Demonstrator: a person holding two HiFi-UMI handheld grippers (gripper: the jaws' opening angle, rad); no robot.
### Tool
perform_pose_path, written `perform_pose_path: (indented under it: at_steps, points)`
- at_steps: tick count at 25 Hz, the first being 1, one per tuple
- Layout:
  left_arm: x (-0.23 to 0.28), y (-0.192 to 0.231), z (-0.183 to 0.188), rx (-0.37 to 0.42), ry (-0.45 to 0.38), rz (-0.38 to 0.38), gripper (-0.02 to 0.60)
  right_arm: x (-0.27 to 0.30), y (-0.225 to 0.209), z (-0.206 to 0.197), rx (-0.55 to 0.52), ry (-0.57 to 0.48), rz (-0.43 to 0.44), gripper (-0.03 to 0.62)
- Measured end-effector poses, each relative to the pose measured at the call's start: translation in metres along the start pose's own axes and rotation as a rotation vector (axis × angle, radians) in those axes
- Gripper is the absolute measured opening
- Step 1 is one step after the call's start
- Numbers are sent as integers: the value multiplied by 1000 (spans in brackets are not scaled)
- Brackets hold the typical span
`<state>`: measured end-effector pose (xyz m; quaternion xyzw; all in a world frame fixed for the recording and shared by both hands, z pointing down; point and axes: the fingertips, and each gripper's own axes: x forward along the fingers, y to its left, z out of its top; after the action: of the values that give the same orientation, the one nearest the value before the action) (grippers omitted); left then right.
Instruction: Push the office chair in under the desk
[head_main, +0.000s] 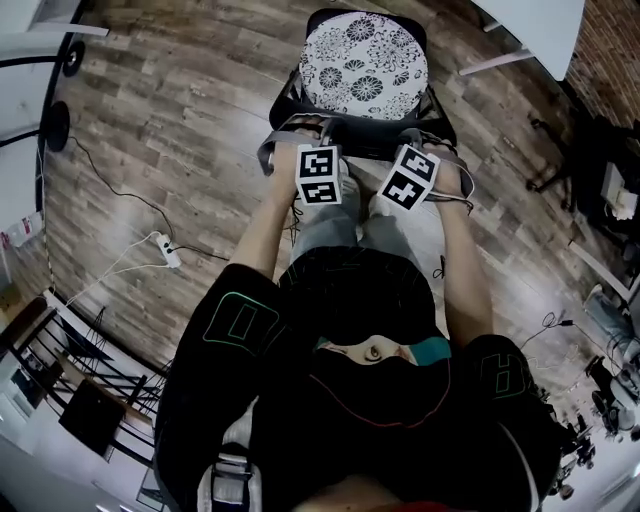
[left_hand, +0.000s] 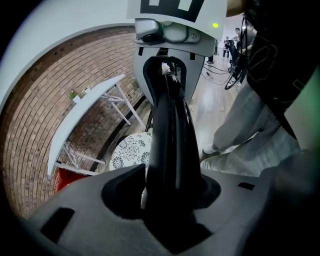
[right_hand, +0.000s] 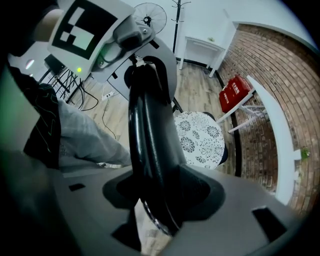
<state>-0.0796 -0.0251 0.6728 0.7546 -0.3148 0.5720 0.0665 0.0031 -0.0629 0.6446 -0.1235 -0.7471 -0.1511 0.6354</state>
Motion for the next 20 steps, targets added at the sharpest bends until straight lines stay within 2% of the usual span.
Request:
perform_pose_path:
  at_steps: [3,9,13,20]
  points:
    - [-4,12,-17,34,20,3,202,3,-3,17,26,24,5,213]
    - [-5,39,-43,43,44,26,195,10,-14,44,24,62,45,218]
    - [-7,55,-59,62,59,37,195,12,-19,65,84,10,75,235]
    - [0,90,-71,88,73,54,195,17,-50,81,166,-36,43,236]
